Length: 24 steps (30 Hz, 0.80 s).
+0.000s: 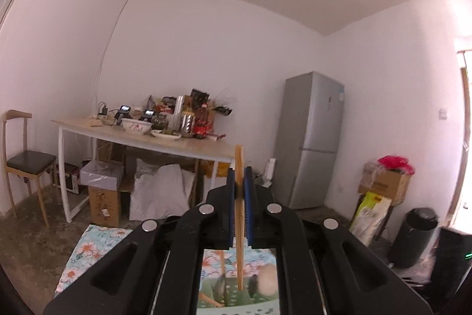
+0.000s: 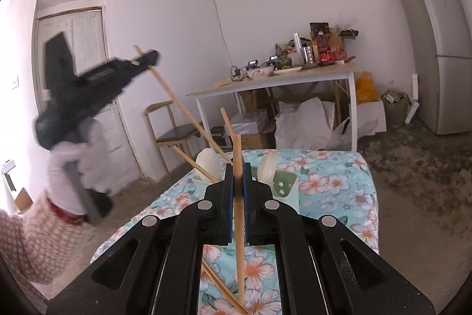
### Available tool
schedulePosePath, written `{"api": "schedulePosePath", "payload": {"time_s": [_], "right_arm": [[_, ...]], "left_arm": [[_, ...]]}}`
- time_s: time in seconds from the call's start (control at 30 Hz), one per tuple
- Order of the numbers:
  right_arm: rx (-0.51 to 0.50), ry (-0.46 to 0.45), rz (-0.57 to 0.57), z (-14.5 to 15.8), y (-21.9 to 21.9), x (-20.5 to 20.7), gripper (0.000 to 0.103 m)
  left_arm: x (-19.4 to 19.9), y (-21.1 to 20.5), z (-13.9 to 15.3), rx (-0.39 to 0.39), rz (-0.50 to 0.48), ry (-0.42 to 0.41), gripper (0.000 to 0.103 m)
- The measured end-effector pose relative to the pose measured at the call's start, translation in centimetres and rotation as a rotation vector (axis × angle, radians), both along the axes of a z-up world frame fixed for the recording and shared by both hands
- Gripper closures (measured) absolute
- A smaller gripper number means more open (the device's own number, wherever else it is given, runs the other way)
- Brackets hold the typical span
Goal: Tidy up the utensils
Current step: 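Lower the chopsticks into the green holder and open the left tool while the right tool holds its chopstick, then lower the chopstick into the green holder and open the right tool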
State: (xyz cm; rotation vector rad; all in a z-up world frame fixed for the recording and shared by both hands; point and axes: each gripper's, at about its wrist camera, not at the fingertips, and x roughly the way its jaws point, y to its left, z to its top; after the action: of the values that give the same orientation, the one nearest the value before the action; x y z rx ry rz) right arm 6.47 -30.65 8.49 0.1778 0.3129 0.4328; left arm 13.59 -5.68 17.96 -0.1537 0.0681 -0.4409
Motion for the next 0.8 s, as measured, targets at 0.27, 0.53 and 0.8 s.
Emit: {"api": "schedulePosePath", "payload": {"time_s": [0.27, 0.53, 0.8], "right_arm": [[0.012, 0.008, 0.005, 0.0, -0.2, 0.2, 0.099], [0.01, 0.008, -0.002, 0.1, -0.2, 0.0, 0.099], [-0.009, -0.01, -0.014, 1.3, 0.3, -0.9, 0.099]], "left_arm": [[4.0, -2.6, -4.5, 0.018, -0.024, 0.155, 0.097], [3.6, -1.7, -5.9, -0.013, -0.054, 0.218, 0.08], [0.5, 0.6, -4.8, -0.051, -0.055, 0.192, 0.059]]}}
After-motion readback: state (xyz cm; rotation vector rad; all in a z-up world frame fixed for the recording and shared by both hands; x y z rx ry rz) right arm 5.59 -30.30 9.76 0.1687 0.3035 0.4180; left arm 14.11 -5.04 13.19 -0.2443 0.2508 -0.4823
